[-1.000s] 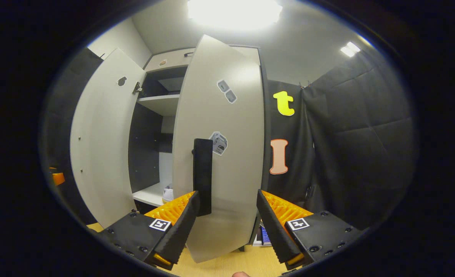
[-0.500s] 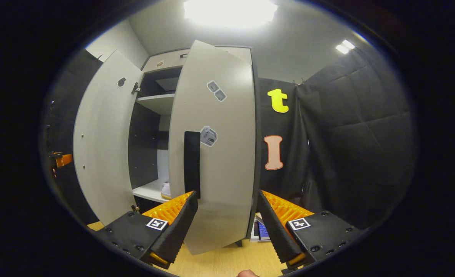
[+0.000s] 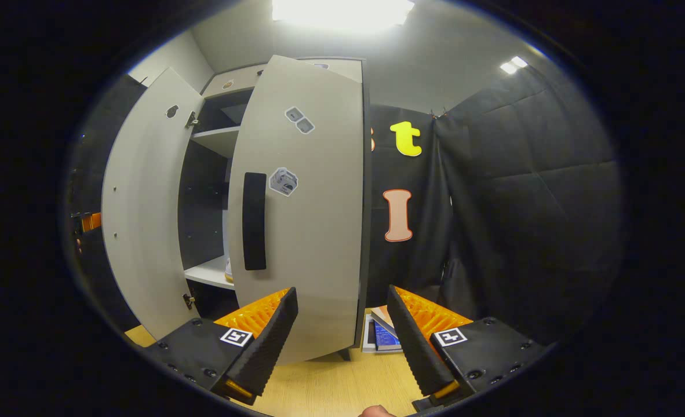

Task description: Grab one shoe with the right hand and put it into the shoe cabinet, grab the other shoe with the left hand and put it into the shoe cabinet; then close the right door with the right hand and the left door with the left hand.

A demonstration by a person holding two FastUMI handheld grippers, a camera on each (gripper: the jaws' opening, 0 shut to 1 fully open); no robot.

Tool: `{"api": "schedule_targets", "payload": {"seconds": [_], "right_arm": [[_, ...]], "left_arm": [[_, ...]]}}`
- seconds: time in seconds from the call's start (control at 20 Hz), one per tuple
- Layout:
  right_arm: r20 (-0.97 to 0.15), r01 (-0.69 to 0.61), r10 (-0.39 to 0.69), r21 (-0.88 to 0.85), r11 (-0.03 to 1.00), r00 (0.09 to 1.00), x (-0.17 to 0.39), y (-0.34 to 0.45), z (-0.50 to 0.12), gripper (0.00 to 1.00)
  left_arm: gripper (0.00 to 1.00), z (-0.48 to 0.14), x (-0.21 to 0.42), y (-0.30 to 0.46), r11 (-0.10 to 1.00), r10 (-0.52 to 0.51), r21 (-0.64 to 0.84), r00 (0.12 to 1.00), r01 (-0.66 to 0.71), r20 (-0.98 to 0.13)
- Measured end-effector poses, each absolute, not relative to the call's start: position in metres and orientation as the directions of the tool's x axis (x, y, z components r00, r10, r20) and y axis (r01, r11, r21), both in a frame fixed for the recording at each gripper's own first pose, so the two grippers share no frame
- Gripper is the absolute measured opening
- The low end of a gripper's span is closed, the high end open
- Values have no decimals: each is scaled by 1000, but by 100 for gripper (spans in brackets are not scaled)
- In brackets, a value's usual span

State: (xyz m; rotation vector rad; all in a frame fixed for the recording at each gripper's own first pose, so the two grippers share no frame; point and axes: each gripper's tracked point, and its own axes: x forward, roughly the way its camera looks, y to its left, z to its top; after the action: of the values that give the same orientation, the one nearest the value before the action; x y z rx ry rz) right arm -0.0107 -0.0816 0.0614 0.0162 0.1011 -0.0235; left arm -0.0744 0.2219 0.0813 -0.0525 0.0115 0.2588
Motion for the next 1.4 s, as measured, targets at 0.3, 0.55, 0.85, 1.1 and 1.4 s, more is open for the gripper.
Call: {"api": "schedule_targets", "payload": {"seconds": [0.3, 0.55, 0.85, 1.1, 1.4], "right_arm": [[-122, 3, 1, 39, 999, 993, -6, -82, 51, 98], [-117, 0, 3, 23, 1000, 993, -5, -89, 52, 98], [-134, 23, -19, 30, 999, 991, -4, -111, 44, 98], [-136, 39, -34, 38, 998, 990, -7, -120, 41, 98], [-132, 25, -18, 54, 998, 991, -7, -118, 41, 98]], "left_arm": [[94, 87, -68, 180, 982, 178, -54, 984, -178, -16], [94, 88, -59, 135, 991, 113, -63, 993, -114, -12], [94, 92, -28, 68, 999, -5, -52, 1000, 6, 14], [94, 97, -9, 36, 999, -35, -24, 998, 36, 43], [94, 96, -44, 54, 1000, -8, -13, 999, 8, 35]]}}
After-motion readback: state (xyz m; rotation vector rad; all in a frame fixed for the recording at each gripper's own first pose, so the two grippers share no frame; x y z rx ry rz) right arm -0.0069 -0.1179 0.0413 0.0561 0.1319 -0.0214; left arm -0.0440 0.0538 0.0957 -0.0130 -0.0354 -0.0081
